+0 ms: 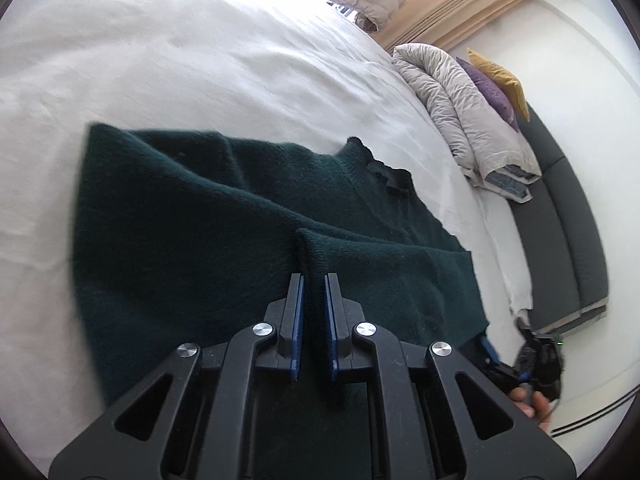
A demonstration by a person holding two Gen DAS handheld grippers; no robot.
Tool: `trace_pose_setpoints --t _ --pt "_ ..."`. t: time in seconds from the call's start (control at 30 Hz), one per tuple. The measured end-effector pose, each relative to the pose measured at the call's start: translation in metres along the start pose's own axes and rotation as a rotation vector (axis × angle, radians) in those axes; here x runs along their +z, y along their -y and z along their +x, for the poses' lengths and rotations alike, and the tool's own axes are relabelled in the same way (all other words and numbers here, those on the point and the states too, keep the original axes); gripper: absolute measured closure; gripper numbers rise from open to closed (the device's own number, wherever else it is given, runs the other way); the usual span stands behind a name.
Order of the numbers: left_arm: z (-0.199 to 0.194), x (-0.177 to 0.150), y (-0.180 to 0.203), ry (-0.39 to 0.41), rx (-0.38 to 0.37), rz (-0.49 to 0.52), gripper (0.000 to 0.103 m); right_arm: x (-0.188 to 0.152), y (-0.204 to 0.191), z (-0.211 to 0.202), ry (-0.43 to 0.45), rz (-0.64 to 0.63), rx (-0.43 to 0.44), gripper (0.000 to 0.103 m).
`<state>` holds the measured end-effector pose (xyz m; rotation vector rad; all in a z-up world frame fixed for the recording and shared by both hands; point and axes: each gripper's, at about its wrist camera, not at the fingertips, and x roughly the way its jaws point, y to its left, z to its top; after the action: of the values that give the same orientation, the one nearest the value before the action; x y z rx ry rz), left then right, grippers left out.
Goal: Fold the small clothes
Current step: 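Fold the sweater side over with the right gripper while the left gripper holds the body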
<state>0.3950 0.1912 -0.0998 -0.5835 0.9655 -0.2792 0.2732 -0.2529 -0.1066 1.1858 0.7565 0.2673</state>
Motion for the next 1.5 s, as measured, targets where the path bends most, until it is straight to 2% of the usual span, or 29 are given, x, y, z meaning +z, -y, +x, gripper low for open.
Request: trace_pose_setpoints --t 0.1,0.2,0.3,0.4,0.53,0.63,0.7,0.73,0.8,0.87,0.93,0.97,1.03,1.07,1.1,1.13,1.17,1.2,1.33,1.43,1.47,1.5 --pt "-0.023 -0.002 0.019 0.069 0.126 0.104 0.094 0.006 -0.009 -0.034 0.054 -0.017 0.013 0.036" --pt "-0.035 -0.003 0.052 0.124 0.15 0.222 0.094 0.027 -0.02 -0.062 0.145 -0.026 0.025 0.036" --pt "-0.027 -0.005 0.085 0.134 0.159 0.33 0.094 0.045 -0.038 -0.059 0.13 -0.071 0.029 0.042" --pt "-0.002 -0.008 0.099 0.105 0.19 0.377 0.094 0.045 -0.06 -0.033 0.064 -0.143 0.035 0.045" --pt "0.04 -0.014 0.089 0.009 0.246 0.324 0.094 0.036 -0.07 0.023 -0.034 -0.175 0.048 0.046" --pt "0.044 -0.019 0.073 0.035 0.179 0.29 0.094 0.037 -0.056 0.064 -0.094 -0.143 0.023 0.046" --pt "0.046 -0.019 0.069 0.032 0.159 0.284 0.094 0.042 -0.04 0.084 -0.101 -0.137 -0.032 0.046" --pt "0.048 -0.019 0.069 0.03 0.157 0.29 0.094 0.045 -0.029 0.088 -0.092 -0.125 -0.062 0.051" --pt "0.05 -0.021 0.067 0.039 0.159 0.312 0.094 0.053 -0.006 0.088 -0.079 -0.072 -0.08 0.082" --pt "0.052 -0.024 0.064 0.055 0.156 0.322 0.094 0.057 0.01 0.08 -0.069 -0.033 -0.068 0.096" --pt "0.052 -0.025 0.063 0.061 0.148 0.318 0.094 0.059 0.016 0.071 -0.058 -0.033 -0.076 0.1" --pt "0.052 -0.024 0.061 0.062 0.144 0.316 0.094 0.059 0.017 0.065 -0.049 -0.034 -0.082 0.1" --pt "0.053 -0.023 0.057 0.062 0.131 0.306 0.094 0.06 0.018 0.052 -0.01 -0.022 -0.109 0.094" --pt "0.05 -0.024 0.055 0.063 0.124 0.3 0.094 0.06 0.018 0.044 0.012 -0.012 -0.109 0.086" --pt "0.051 -0.024 0.054 0.063 0.119 0.294 0.094 0.061 0.016 0.038 0.025 -0.003 -0.09 0.071" --pt "0.052 -0.024 0.054 0.064 0.115 0.291 0.094 0.059 0.011 0.034 0.035 -0.002 -0.067 0.062" --pt "0.052 -0.024 0.053 0.066 0.114 0.29 0.094 0.055 0.0 0.035 0.04 -0.022 -0.044 0.046" --pt "0.053 -0.024 0.053 0.066 0.113 0.289 0.094 0.049 -0.01 0.039 0.029 -0.051 -0.03 0.039" --pt "0.054 -0.024 0.053 0.071 0.113 0.289 0.094 0.007 -0.056 0.088 -0.151 -0.173 0.039 0.039" --pt "0.053 -0.025 0.054 0.077 0.124 0.3 0.094 -0.022 -0.069 0.125 -0.271 -0.223 0.05 0.039" --pt "0.053 -0.025 0.054 0.079 0.127 0.304 0.094 -0.029 -0.066 0.134 -0.297 -0.232 0.028 0.042" --pt "0.052 -0.026 0.054 0.081 0.128 0.305 0.094 -0.032 -0.064 0.139 -0.304 -0.245 0.0 0.05"
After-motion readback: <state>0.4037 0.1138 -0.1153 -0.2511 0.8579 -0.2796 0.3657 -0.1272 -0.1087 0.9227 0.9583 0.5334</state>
